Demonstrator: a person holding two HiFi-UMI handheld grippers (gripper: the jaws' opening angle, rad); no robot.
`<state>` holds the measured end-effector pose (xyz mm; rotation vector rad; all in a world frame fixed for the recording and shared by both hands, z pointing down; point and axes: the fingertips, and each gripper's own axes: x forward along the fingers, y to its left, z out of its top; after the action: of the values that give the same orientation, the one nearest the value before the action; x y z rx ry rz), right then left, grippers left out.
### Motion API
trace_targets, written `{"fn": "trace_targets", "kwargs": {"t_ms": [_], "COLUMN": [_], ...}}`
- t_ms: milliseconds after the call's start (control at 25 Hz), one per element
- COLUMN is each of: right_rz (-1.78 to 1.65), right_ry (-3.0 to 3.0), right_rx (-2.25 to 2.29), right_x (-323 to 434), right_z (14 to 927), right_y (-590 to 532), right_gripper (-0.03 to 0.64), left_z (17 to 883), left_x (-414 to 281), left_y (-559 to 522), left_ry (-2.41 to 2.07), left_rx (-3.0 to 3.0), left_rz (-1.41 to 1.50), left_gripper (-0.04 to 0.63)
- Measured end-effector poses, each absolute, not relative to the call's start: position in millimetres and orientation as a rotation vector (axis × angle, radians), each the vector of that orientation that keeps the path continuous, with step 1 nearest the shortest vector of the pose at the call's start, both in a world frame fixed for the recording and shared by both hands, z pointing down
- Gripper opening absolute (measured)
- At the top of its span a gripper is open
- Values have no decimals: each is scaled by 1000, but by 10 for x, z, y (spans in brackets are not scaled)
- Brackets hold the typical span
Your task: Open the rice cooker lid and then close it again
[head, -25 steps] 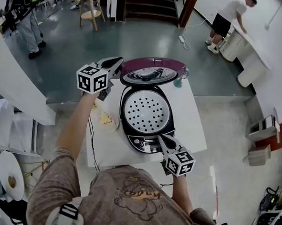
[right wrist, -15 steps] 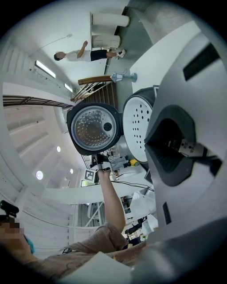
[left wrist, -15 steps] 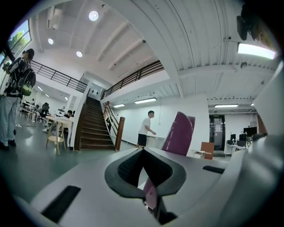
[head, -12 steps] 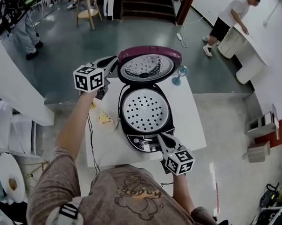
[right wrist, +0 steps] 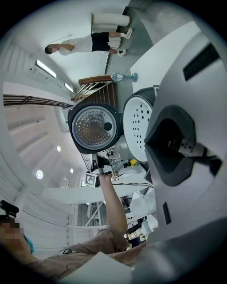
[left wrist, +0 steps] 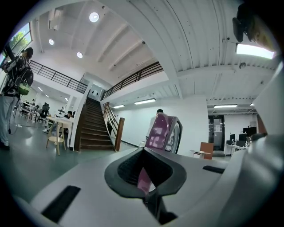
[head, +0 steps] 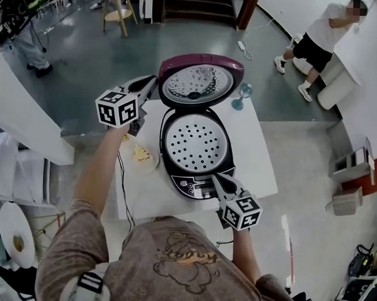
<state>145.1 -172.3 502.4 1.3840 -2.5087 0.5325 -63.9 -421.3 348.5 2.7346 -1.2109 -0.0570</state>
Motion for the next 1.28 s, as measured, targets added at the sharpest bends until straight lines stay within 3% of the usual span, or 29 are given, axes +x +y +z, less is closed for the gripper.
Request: {"fn": "trace_targets", "kwargs": {"t_ms": [840,880,960,1280], "right_rz": [546,546,544,542], "right_ry": [-2512,-2512,-2511,-2510], "right_rx": [1380,1380,1381,1383], "right_x": [1447,1448,1446,1440], "right_z": [5026,5027,5031,5015], "right_y": [-1722,-1723,-1724,-1720], "right_gripper": [3,3,3,3], "left_z": [2987,2976,2953,2829], "left_x": [-629,-634,-643,-524], "left_y": [-3733,-3729,-3724,-3664], "left_ry": [-1123,-1121,-1112,-1004], "left_rx": [2857,2859,2864,2934], "left_rz": [-202,-206,-214,-208], "left_gripper": [25,41,140,303]}}
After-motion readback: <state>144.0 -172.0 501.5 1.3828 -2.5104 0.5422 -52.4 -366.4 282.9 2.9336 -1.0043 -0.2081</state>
